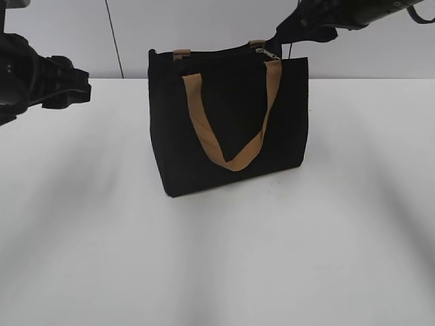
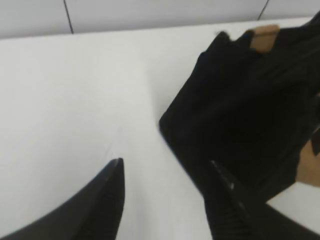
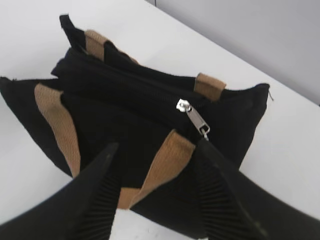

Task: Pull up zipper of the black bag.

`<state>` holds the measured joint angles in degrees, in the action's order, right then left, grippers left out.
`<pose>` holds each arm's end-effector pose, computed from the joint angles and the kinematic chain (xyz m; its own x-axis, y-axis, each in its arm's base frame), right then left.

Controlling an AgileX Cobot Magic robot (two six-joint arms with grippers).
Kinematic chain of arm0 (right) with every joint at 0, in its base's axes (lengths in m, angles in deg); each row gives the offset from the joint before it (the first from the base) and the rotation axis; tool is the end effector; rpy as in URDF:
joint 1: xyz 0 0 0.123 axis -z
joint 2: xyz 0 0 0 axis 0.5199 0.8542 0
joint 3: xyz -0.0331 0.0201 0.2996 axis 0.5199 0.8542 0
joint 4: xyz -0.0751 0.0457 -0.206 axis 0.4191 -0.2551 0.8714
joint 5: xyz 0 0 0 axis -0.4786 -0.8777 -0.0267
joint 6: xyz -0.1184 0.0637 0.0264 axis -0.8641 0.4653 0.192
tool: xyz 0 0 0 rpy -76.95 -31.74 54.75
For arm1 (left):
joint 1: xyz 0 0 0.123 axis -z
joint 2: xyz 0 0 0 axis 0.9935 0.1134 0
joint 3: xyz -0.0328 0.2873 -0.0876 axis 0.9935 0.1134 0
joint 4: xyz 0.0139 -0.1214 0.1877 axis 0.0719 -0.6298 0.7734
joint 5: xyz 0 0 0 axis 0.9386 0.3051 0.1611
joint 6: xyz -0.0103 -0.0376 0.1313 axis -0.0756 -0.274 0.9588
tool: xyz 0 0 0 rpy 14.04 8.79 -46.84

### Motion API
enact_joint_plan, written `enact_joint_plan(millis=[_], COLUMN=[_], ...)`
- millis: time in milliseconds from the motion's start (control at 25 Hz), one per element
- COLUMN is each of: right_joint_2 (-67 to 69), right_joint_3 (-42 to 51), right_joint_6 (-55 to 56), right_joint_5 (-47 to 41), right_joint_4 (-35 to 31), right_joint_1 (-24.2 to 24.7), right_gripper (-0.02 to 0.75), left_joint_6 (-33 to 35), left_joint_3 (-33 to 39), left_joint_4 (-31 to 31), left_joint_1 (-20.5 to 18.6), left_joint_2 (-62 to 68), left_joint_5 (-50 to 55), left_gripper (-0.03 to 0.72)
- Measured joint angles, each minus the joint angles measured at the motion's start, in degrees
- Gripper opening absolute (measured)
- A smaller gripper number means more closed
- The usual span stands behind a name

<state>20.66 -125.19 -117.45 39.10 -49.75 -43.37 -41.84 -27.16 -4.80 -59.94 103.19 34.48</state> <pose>0.3696 0.1337 0.3049 -0.4442 -0.3634 -0.8189 -0.6452 0.7639 0.0110 0.2807 -0.1179 0.2726 -0.5793 0.0799 -0.8112 0.2894 0.9505 -0.1130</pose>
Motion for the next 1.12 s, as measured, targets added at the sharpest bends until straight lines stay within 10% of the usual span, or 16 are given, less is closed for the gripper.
enact_joint_plan(millis=[560,1120], right_joint_2=[-7.96,-10.39], right_joint_3=[-0.05,-0.11], right_joint_6=[45.53,49.43], right_joint_5=[-24.38,-36.68], right_joint_4=[38.51,41.89], right_joint_1=[2.00,17.33], right_gripper=[0.367,0.368], left_joint_6=[0.15,6.77], left_joint_3=[-12.66,-12.92], left_joint_4=[-4.33,-9.20], left_joint_1=[-1.03,-15.36], left_joint_2=[-0.44,-0.44], left_joint_5=[39.96,53.86], left_gripper=[0.392,0.392])
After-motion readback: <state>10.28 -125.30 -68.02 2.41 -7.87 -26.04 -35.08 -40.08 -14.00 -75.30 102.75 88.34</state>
